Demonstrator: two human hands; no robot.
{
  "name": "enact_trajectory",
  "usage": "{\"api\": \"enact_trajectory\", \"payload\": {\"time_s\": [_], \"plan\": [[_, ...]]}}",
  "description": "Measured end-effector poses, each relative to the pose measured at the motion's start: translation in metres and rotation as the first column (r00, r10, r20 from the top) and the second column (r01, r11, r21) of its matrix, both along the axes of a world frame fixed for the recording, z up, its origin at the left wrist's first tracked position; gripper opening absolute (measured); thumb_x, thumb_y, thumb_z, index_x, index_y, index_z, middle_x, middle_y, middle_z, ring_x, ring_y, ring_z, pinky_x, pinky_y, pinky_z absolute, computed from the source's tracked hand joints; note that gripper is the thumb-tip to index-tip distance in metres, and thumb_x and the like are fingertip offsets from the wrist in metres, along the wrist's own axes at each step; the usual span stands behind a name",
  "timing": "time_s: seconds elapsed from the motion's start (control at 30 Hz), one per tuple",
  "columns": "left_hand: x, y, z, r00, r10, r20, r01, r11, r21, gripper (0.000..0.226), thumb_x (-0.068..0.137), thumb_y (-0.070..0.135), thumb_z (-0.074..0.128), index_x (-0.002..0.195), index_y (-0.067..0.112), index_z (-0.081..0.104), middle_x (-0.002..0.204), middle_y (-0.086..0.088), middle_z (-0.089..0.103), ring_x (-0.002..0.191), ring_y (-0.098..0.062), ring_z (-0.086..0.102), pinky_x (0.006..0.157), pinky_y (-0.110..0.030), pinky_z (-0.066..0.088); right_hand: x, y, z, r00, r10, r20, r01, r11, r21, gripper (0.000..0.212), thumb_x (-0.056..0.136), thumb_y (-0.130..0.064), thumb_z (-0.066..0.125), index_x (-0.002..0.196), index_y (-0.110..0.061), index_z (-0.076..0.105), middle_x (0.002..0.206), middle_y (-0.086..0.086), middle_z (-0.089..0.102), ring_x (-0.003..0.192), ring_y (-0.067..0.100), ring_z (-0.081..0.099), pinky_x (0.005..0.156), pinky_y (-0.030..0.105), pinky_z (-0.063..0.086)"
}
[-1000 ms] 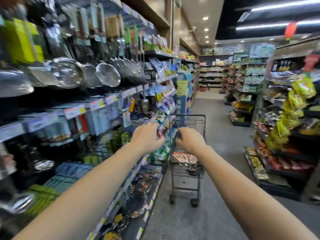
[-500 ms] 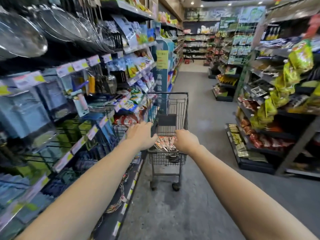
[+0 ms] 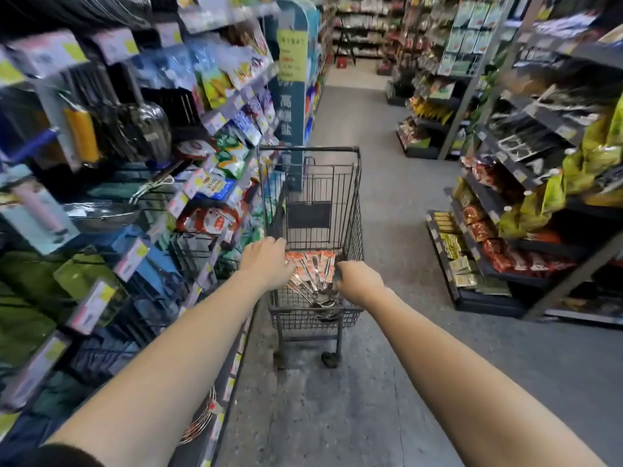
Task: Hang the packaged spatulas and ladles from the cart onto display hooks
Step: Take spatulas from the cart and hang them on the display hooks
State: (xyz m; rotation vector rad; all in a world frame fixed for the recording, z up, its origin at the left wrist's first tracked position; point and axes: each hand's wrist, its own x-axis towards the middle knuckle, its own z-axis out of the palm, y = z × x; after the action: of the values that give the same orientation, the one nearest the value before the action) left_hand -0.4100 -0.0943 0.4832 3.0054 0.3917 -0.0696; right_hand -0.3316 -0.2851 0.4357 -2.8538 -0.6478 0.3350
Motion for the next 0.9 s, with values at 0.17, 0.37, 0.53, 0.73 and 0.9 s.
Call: {"api": "enact_trajectory", "payload": {"time_s": [0.17,0.37,0.53,0.73,0.9], "plan": [[0.070,0.020,-0.046,0.995,0.015,-0.097,-0.015,1.000,0.003,0.058,0.098,0.051,0.048,0.142,0.013,0.052,0.138,-0.013,0.059,0.125,-0.034,0.058,0.107,-0.046,0.045,0.069,0.021,-0.037,0.998,0.003,-0.058,-0.004,1.000,-0.014,0.036,0.094,-0.020,0.052,0.128,-0.012,0.062,0.122,0.012,0.069,0.108,0.033,0.066,0.089,0.046,0.058],[0.167,0.039,-0.108,0.980,0.052,-0.191,-0.058,0.998,-0.026,0.053,0.099,0.047,0.047,0.139,0.013,0.053,0.132,-0.015,0.062,0.115,-0.034,0.063,0.094,-0.044,0.054,0.170,0.039,-0.097,0.987,0.020,-0.162,-0.030,0.998,-0.056,0.041,0.090,-0.012,0.053,0.131,-0.011,0.061,0.121,0.012,0.068,0.105,0.033,0.067,0.091,0.048,0.059],[0.251,0.044,-0.155,0.949,0.131,-0.285,-0.157,0.985,-0.070,0.047,0.100,0.044,0.046,0.131,0.009,0.056,0.119,-0.015,0.064,0.106,-0.036,0.065,0.086,-0.042,0.053,0.260,0.049,-0.146,0.960,0.058,-0.275,-0.088,0.991,-0.099,0.024,0.093,-0.012,0.055,0.117,-0.013,0.060,0.112,0.009,0.067,0.102,0.030,0.067,0.091,0.047,0.058],[0.310,0.050,-0.214,0.900,0.180,-0.397,-0.246,0.962,-0.122,0.045,0.102,0.040,0.043,0.131,0.009,0.058,0.119,-0.016,0.064,0.106,-0.036,0.065,0.084,-0.041,0.055,0.335,0.063,-0.196,0.917,0.045,-0.397,-0.103,0.987,-0.125,0.007,0.091,-0.009,0.062,0.096,-0.012,0.058,0.099,0.006,0.067,0.091,0.026,0.068,0.085,0.043,0.062],[0.330,0.065,-0.264,0.837,0.201,-0.510,-0.312,0.940,-0.142,0.042,0.102,0.040,0.047,0.126,0.007,0.057,0.122,-0.019,0.062,0.112,-0.039,0.062,0.094,-0.046,0.052,0.367,0.077,-0.247,0.877,0.011,-0.480,-0.078,0.990,-0.121,0.025,0.091,-0.011,0.060,0.115,-0.007,0.060,0.103,0.011,0.068,0.090,0.029,0.069,0.082,0.046,0.063]]}}
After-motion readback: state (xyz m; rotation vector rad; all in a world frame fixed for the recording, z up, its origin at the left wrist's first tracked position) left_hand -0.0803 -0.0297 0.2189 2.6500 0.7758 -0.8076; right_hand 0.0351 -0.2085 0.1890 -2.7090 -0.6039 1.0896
